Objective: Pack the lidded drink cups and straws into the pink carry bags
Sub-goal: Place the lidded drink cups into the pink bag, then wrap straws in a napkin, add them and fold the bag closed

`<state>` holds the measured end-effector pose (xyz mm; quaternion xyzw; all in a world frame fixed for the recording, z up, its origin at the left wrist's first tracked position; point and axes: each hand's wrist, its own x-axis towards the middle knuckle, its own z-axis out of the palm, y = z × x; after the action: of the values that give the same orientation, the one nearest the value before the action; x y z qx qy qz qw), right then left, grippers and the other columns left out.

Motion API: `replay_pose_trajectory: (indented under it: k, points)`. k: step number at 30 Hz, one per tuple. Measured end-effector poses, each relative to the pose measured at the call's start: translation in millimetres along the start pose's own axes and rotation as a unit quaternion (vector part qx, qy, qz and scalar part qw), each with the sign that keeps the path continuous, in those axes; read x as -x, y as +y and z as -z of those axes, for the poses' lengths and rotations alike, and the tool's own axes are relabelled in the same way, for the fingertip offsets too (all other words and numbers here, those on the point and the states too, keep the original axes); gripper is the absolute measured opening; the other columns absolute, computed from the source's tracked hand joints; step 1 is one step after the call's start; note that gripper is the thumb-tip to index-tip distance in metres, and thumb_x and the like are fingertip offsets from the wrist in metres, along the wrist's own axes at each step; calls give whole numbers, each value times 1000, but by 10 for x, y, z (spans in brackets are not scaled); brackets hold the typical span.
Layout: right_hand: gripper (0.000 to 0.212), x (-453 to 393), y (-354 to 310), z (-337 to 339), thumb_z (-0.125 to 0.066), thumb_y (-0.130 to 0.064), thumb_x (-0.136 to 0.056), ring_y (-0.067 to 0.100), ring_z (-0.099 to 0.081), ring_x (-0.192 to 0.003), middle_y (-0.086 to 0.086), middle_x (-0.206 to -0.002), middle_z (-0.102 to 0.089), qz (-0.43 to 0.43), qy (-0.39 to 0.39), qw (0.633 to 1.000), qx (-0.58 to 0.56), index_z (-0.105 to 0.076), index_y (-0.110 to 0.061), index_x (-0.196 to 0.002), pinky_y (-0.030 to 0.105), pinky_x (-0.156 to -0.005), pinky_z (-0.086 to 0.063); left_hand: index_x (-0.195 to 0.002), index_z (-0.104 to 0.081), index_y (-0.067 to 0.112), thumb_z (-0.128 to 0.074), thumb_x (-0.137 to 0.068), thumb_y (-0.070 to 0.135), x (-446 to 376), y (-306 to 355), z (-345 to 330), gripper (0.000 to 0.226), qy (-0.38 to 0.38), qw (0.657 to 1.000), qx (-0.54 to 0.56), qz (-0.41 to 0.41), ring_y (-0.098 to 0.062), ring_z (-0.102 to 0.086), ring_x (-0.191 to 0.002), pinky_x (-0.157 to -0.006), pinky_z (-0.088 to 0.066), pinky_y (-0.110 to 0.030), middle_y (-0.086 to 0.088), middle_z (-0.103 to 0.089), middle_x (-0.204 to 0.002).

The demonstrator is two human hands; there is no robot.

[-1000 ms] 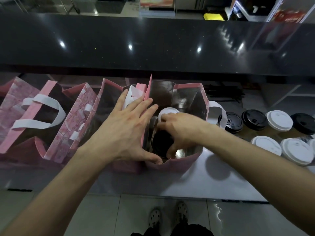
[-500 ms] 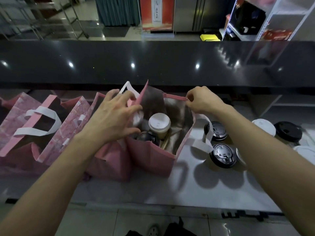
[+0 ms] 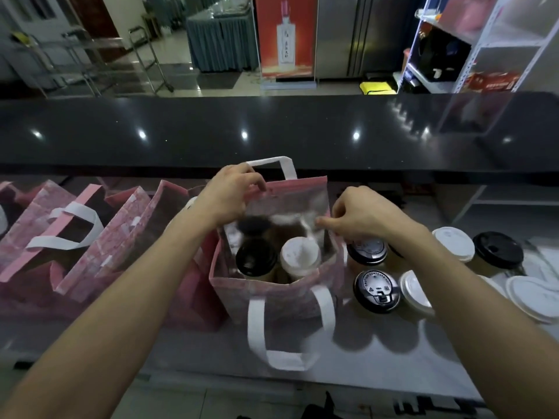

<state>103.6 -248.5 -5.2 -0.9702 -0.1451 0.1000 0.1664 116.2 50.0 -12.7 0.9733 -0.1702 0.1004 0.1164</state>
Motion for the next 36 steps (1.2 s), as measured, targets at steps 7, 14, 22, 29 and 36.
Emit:
replay_pose_trajectory:
  k: [7, 14, 22, 29, 36]
  points:
    - [31, -7, 126, -50, -73, -47, -94, 5, -71, -54, -7, -60, -74, -4, 31, 1000, -6, -73, -21, -77, 24, -51, -47, -108, -77, 25, -80, -85, 4, -47, 163, -25, 31, 9, 999, -39, -5, -23, -67, -106, -118, -38, -43, 6, -69, -110]
    - [27, 368, 295, 126, -70, -54, -97, 16, -70, -91, -8, -93, -76, -12, 62, 998, -12, -76, -28, -100, 32, -73, -52, -123, -74, 38, -74, -96, 54, 94, 679, 419, 31, -54, 985, -158, -44, -20, -66, -112, -105, -45, -41, 8, -66, -120]
    - [35, 1239, 1056, 290, -69, -49, -98, 20, -68, -114, -6, -125, -75, -113, 122, 986, 0, -74, -27, -126, 37, -90, -54, -135, -65, 38, -69, -99, 60, -241, 1901, 297, 43, -85, 984, -91, -130, -21, -64, -114, -95, -57, -47, 9, -64, -126]
    - [24, 1775, 2456, 465, -67, -42, -99, 22, -66, -93, 0, -110, -75, -216, 130, 967, 47, -73, -24, -112, 43, -83, -60, -147, -58, 36, -68, -98, 61, -685, 2831, -470, 56, -123, 975, -117, -146, -25, -65, -126, -96, -57, -43, 5, -64, -140]
    - [24, 1431, 4033, 360, -66, -29, -96, 31, -69, -104, 7, -115, -76, -209, 75, 973, 67, -76, -16, -114, 44, -90, -60, -139, -61, 30, -66, -101, 57, -1110, 3716, -1361, 47, -122, 983, -121, -62, -24, -68, -109, -78, -54, -39, 4, -66, -128]
